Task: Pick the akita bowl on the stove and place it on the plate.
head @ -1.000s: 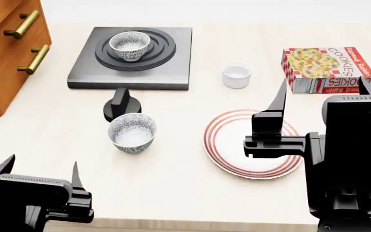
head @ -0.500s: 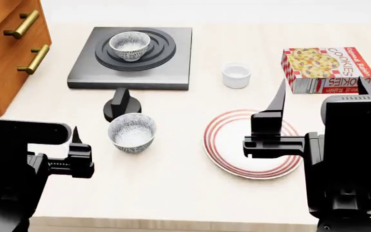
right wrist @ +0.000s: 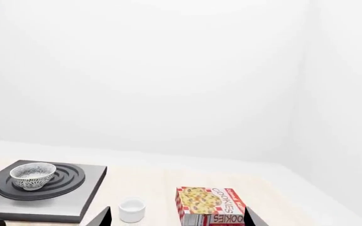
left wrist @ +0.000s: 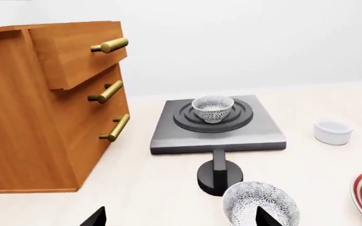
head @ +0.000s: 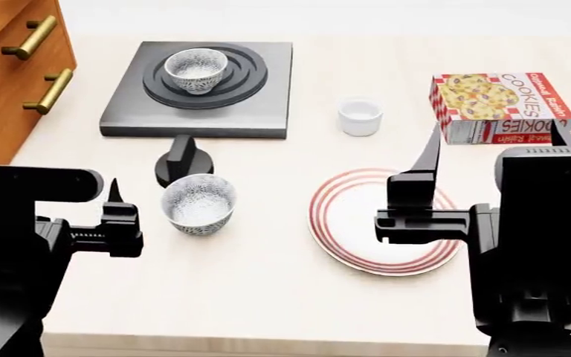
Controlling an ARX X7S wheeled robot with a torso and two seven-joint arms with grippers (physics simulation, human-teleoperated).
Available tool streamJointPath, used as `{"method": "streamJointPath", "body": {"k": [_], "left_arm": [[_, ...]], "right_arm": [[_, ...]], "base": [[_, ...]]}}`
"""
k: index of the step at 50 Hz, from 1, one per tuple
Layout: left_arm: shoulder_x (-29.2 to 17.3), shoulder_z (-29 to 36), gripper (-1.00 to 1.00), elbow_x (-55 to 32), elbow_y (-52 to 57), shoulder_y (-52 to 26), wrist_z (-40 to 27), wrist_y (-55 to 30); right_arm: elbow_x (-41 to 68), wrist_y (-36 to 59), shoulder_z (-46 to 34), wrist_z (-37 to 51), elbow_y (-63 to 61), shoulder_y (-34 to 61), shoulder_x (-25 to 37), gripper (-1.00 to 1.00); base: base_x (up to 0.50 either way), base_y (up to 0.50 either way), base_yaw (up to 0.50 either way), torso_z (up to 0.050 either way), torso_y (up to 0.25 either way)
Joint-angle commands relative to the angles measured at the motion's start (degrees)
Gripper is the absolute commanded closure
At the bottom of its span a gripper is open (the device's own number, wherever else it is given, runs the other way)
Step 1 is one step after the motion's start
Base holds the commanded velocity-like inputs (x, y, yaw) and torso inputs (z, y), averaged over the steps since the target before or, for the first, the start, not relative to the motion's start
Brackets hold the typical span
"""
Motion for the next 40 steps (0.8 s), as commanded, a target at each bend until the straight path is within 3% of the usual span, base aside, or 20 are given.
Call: {"method": "streamJointPath", "body": {"k": [1,40], "left_arm": [[0.97,-2.09,-1.00,-2.11,0.11,-0.68,1.21,-0.50],[0.06,-1.14,-1.00,-3.95,0.77,-0.67,0.02,-0.66]], "right_arm": [[-0.71,0.40,1.10,-1.01,-0.10,0.10,-0.84,-1.00],[0.10,0.28,0.79,-0.13,-0.29,0.07,-0.20,-1.00]], "base": [[0.00,-0.20,0.00,0.000,0.000],[0.00,-0.22,0.00,0.000,0.000]]}}
